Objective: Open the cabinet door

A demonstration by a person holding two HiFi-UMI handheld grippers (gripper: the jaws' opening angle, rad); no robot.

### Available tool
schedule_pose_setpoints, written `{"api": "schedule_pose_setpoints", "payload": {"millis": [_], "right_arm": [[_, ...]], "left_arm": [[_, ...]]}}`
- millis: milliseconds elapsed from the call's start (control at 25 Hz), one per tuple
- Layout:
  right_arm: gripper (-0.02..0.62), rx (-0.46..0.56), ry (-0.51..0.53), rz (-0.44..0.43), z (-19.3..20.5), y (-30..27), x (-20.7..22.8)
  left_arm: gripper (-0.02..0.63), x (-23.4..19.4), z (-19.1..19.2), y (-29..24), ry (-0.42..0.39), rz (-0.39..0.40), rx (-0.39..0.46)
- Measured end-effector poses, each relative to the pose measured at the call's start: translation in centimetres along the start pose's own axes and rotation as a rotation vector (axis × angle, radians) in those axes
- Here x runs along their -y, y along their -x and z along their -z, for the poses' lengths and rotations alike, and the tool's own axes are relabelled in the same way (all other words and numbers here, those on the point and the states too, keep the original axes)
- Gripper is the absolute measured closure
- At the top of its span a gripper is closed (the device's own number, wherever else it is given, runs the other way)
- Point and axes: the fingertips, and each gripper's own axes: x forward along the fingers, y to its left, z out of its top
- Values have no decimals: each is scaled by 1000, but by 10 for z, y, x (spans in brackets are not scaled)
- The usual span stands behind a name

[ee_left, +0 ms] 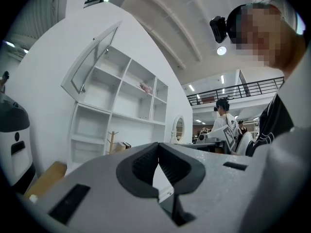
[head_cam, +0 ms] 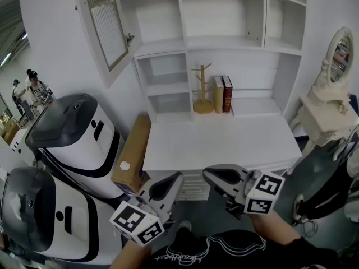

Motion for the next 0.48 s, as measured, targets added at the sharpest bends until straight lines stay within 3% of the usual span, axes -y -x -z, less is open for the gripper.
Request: {"api": "schedule_pose_setpoints", "payload": {"millis": [480], "right_arm": [[591, 10, 58, -12, -8, 20, -23]], "left_arm": [[601, 29, -12, 9, -56, -9, 16]]}}
